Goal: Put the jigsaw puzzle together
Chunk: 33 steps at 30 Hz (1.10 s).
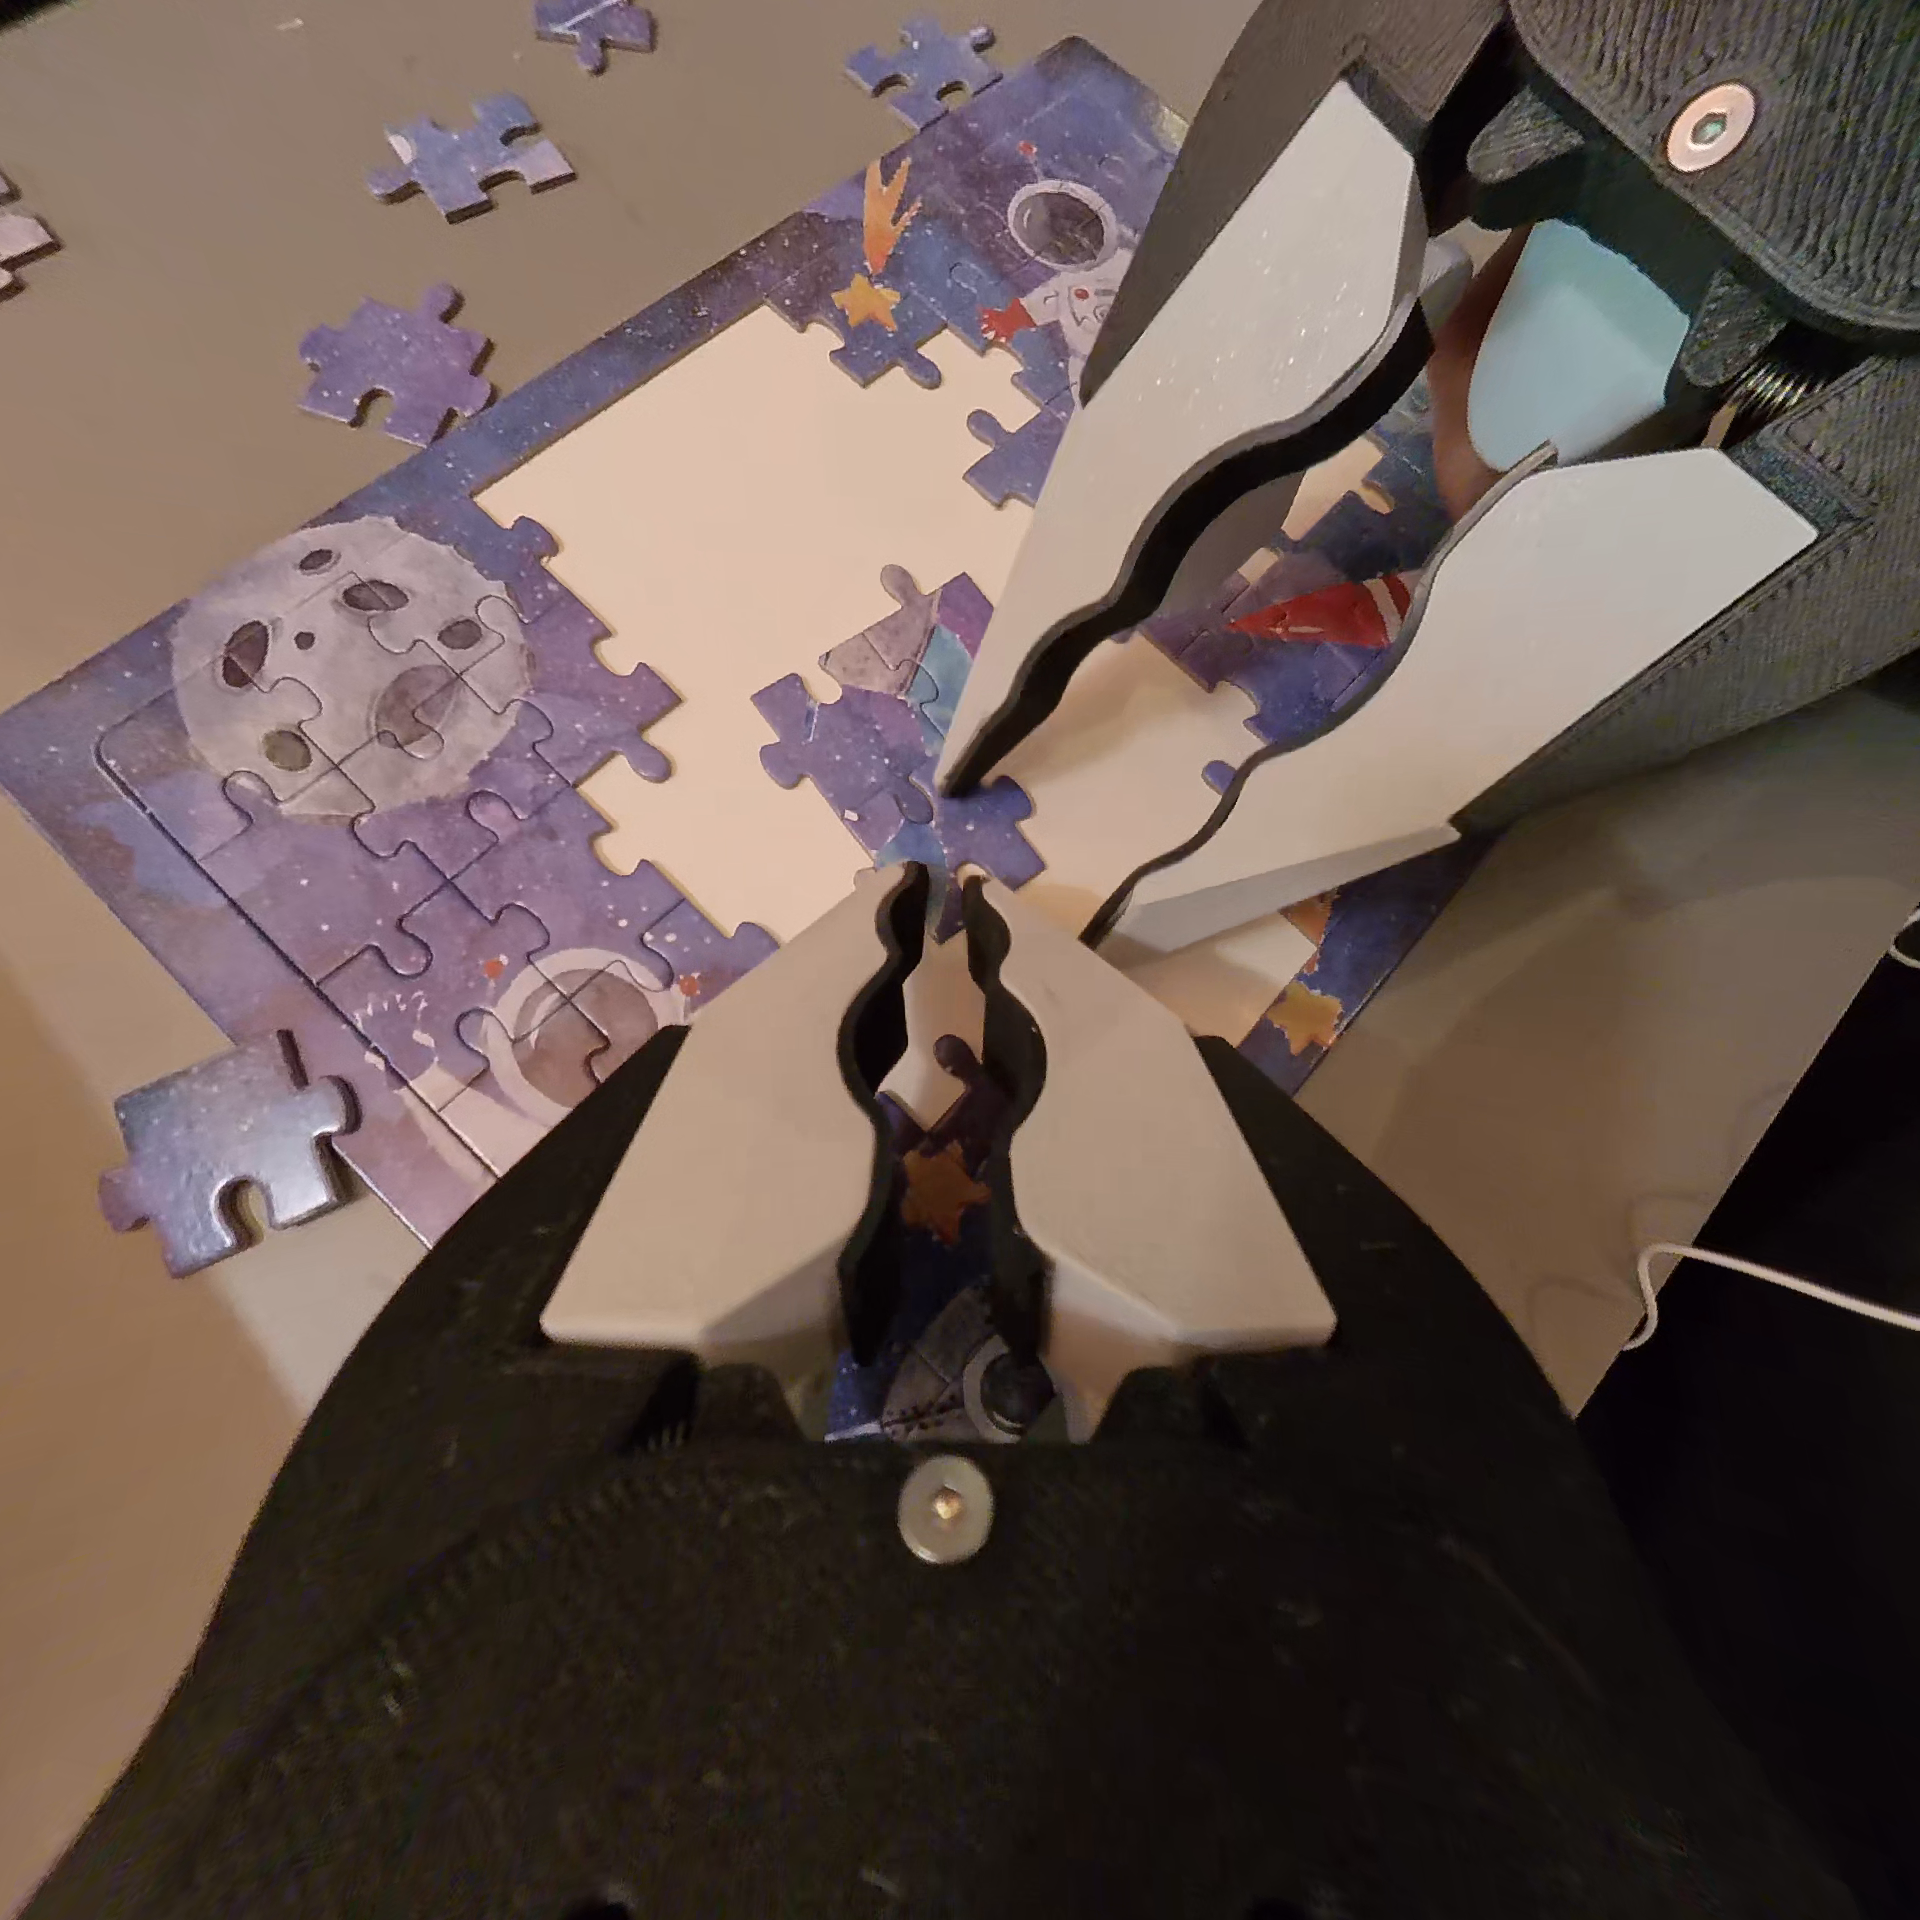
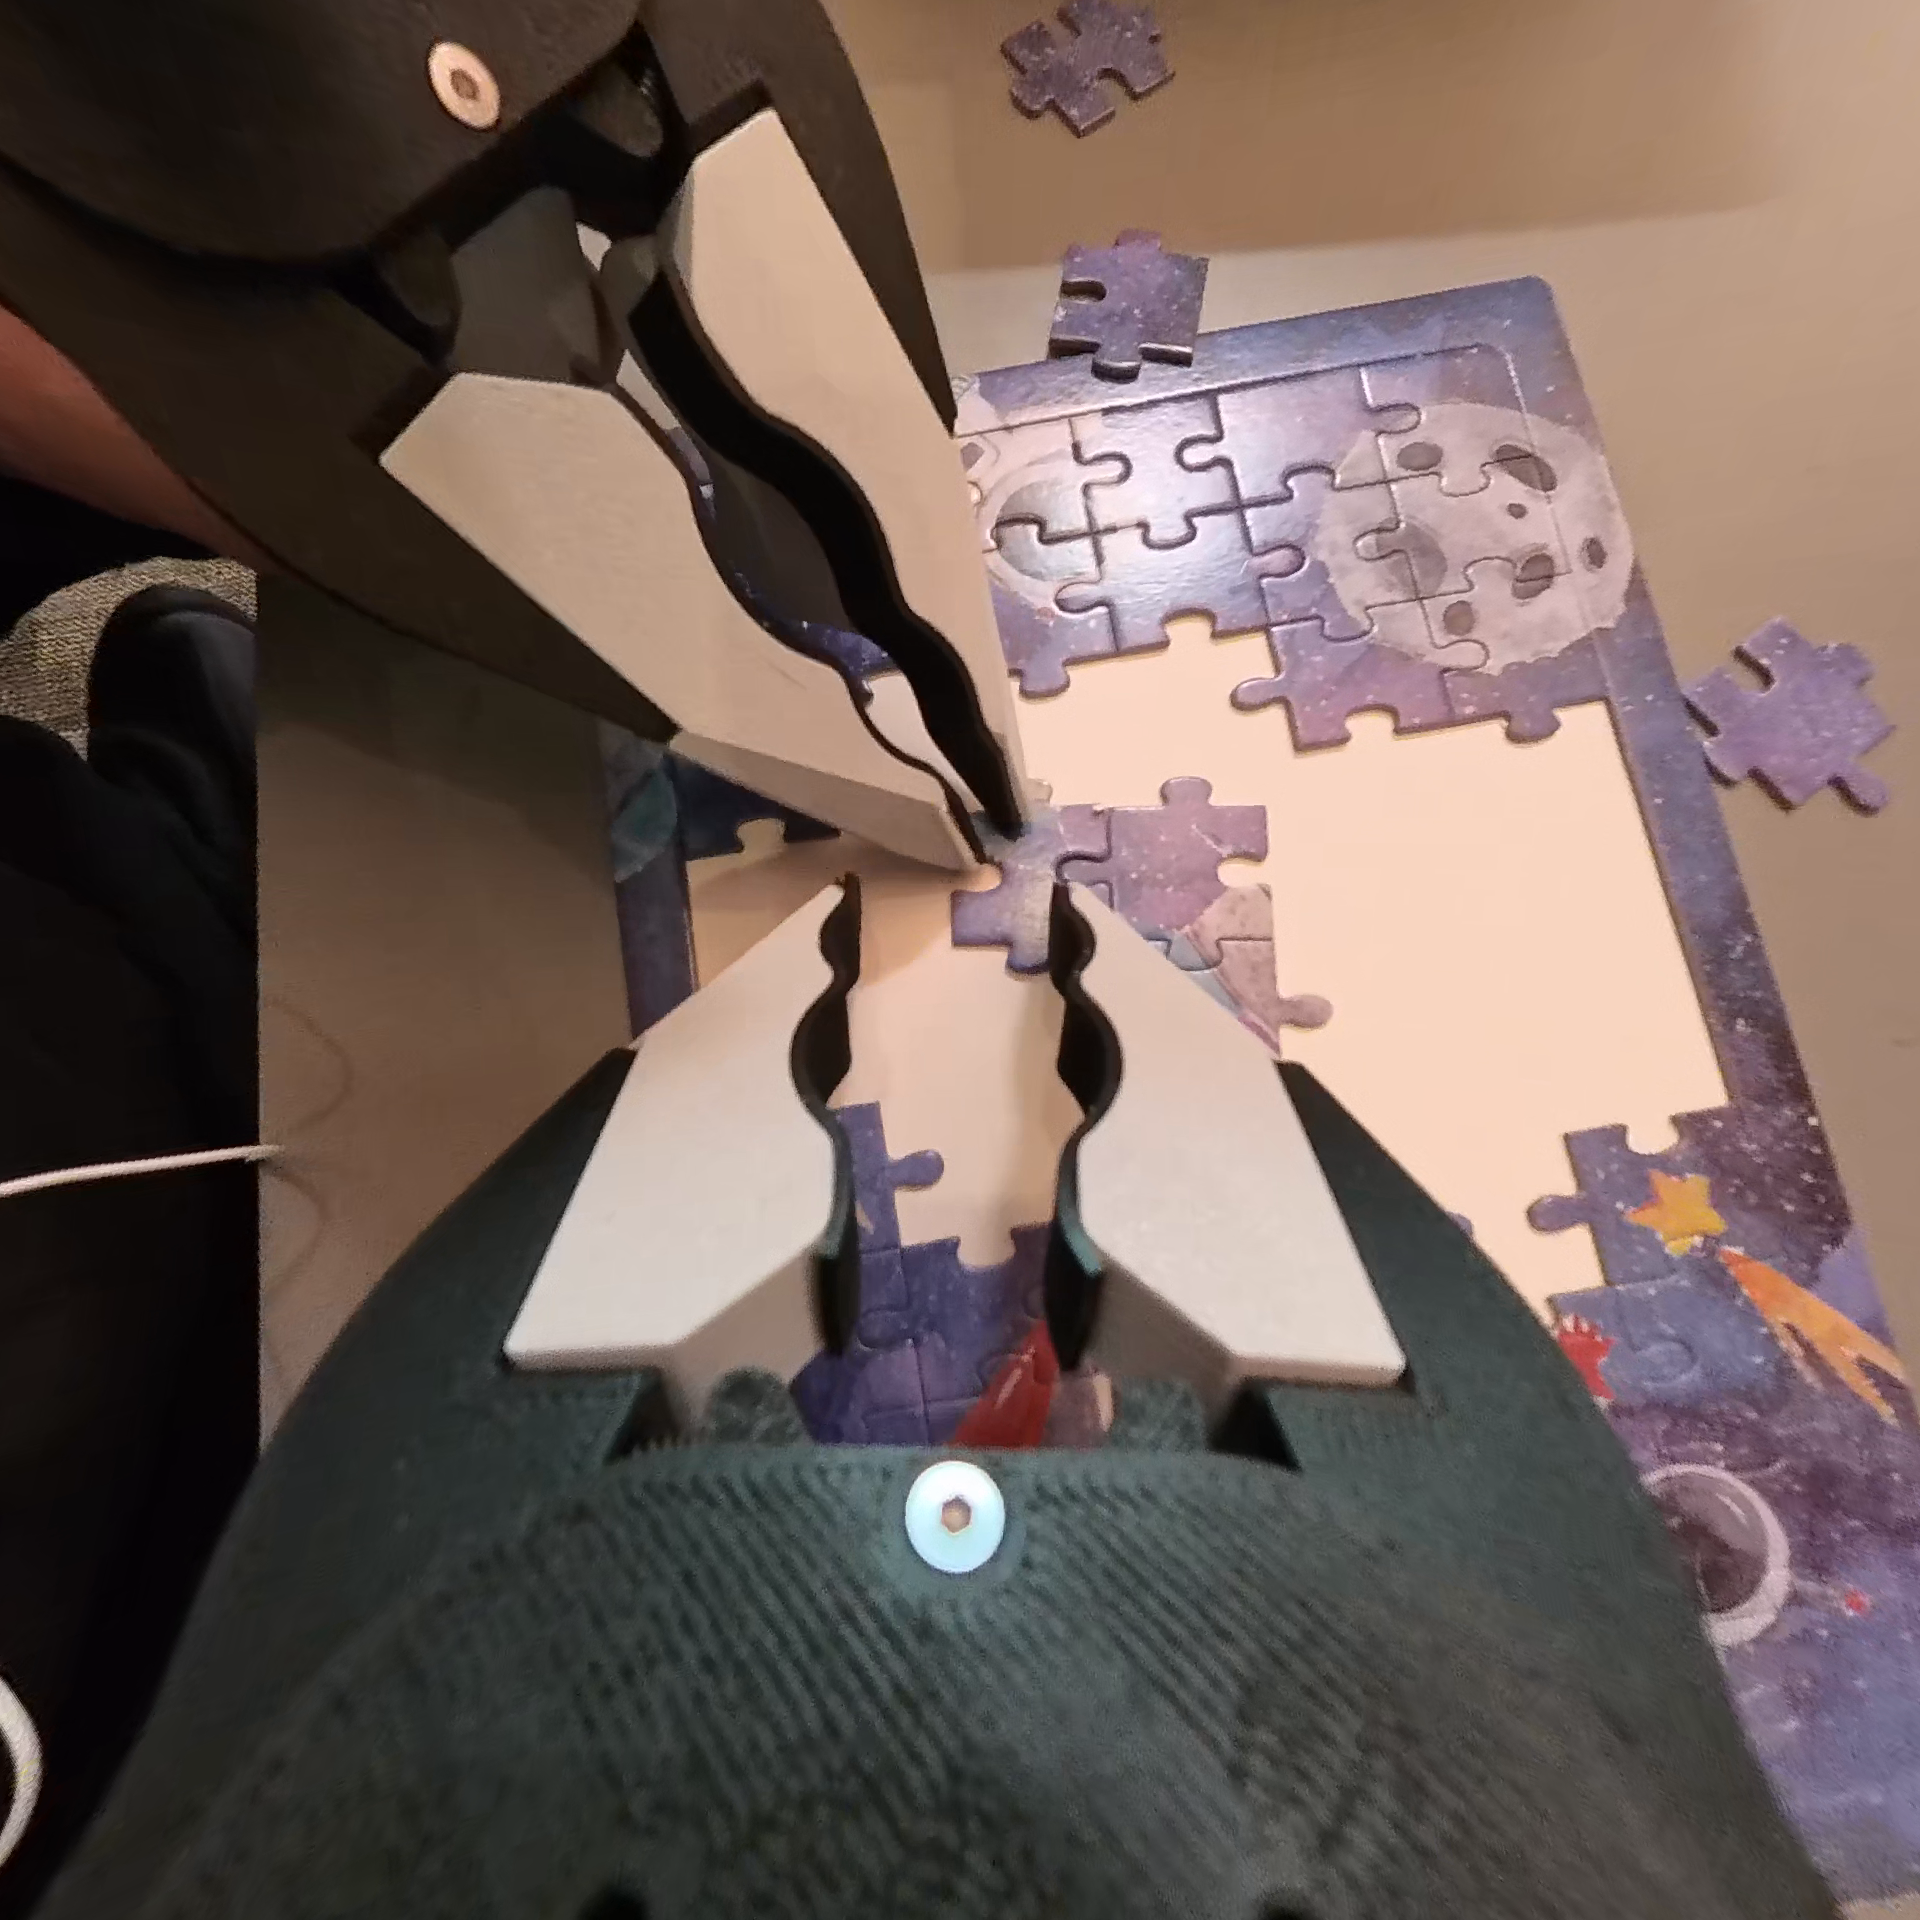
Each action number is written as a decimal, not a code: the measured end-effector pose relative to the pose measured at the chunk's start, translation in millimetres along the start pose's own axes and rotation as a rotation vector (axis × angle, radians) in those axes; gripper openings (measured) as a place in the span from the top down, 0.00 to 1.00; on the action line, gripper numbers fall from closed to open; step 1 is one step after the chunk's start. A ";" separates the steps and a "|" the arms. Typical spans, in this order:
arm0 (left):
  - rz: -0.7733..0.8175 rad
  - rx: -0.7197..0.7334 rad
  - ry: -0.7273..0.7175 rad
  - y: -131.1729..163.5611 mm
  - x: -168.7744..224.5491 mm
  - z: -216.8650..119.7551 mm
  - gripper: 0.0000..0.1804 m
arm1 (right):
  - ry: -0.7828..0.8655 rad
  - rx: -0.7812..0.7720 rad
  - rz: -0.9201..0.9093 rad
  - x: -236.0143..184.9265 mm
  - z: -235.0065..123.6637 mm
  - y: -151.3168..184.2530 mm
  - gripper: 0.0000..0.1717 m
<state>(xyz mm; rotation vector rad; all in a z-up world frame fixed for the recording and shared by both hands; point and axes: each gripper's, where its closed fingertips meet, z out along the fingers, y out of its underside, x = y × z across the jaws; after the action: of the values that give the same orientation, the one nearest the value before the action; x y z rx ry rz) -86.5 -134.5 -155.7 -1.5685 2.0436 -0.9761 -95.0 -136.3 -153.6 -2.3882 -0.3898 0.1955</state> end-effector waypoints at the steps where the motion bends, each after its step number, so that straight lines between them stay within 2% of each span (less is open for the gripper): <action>1: 0.001 0.000 -0.004 -0.1 -0.5 0.0 0.97 | 0.004 -0.001 -0.002 0.8 -0.5 -0.2 0.79; 10: 0.000 0.028 -0.019 -4.8 -2.7 -5.3 0.97 | 0.041 -0.014 -0.039 5.7 -4.3 -0.4 0.79; 13: -0.020 0.083 -0.038 -12.1 -11.0 -14.4 0.97 | 0.070 0.073 -0.006 17.1 -21.8 -10.7 0.81; 17: -0.037 0.151 -0.131 -16.9 -36.6 -32.7 1.00 | 0.199 0.177 0.045 50.9 -58.4 -12.4 0.84; 25: -0.097 0.165 -0.259 -4.9 -81.6 -55.7 1.00 | 0.399 0.279 0.121 89.1 -108.8 13.7 0.94; 29: -0.106 0.178 -0.261 -3.8 -84.8 -56.8 1.00 | 0.541 0.359 0.145 107.4 -131.5 30.1 0.95; 33: -0.092 0.169 -0.253 -3.1 -80.7 -52.5 1.00 | 0.586 0.438 0.224 118.3 -146.6 48.0 0.93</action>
<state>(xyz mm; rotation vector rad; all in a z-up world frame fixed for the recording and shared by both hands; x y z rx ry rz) -95.0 -43.2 -126.3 -1.6162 1.6885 -0.9048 63.2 -222.4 -80.4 -1.9323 0.1817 -0.2905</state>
